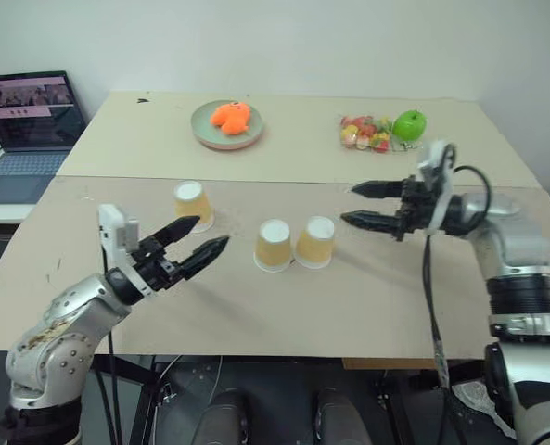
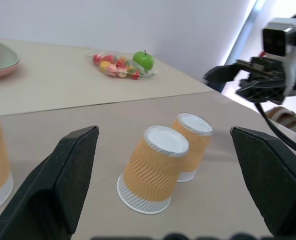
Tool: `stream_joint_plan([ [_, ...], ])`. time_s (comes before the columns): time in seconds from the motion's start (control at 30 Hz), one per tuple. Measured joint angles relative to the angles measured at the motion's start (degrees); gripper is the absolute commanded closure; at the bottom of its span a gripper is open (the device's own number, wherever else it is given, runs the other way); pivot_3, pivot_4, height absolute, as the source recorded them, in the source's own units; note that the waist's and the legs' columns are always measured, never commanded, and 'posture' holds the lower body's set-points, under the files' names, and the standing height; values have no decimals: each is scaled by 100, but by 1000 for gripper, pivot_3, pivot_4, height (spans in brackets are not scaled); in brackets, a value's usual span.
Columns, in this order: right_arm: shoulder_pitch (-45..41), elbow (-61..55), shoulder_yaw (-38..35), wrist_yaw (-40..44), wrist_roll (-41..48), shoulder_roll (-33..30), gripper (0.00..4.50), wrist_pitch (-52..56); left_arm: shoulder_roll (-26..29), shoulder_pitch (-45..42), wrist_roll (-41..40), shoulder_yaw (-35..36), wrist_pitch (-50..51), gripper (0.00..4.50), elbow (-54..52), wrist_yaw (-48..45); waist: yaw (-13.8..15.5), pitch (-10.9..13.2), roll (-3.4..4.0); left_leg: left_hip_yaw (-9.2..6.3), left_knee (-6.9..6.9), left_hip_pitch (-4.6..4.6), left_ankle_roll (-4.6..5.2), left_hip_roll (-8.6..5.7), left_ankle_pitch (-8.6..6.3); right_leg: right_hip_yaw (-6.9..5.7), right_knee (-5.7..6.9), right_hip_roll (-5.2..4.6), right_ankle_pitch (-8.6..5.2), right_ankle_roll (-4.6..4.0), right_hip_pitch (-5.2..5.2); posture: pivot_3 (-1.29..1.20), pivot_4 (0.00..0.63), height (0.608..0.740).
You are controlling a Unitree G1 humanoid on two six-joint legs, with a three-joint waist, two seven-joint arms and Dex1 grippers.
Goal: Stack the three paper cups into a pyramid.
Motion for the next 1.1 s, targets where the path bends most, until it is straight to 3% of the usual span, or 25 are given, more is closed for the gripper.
stream_joint_plan([
  [0.17, 251, -695, -220, -363, 353, -49, 71, 553, -24, 0, 191, 164, -95, 0, 356, 264, 0, 0, 0, 1, -2, 0, -1, -4, 0, 0, 1, 0, 1, -1, -2, 0, 150, 676],
  [0.37, 989, -2529, -129, -686, 873, -158, 71, 1112, -9, 37, 1175, -200, -575, 0, 772, 253, 36, 2, -4, 1, 1, -4, 1, -4, -1, 1, -4, 0, 1, -1, -1, 0, 150, 676],
  [0.57, 1008, -2712, -158, -1246, 886, -29, 71, 1120, -44, -442, 1804, -444, -978, 0, 1346, 257, 77, 1, -8, 1, -1, 0, -1, -7, 0, -3, -6, 2, 9, -7, -1, 0, 150, 676],
  [1.1, 1122, -2777, -233, -1661, 937, -18, 71, 1002, -384, -1537, 2933, -840, -1867, 0, 2698, 323, 117, 5, -15, 3, 0, -10, 1, -8, -1, -4, -7, 2, 9, -6, -7, 0, 150, 676],
])
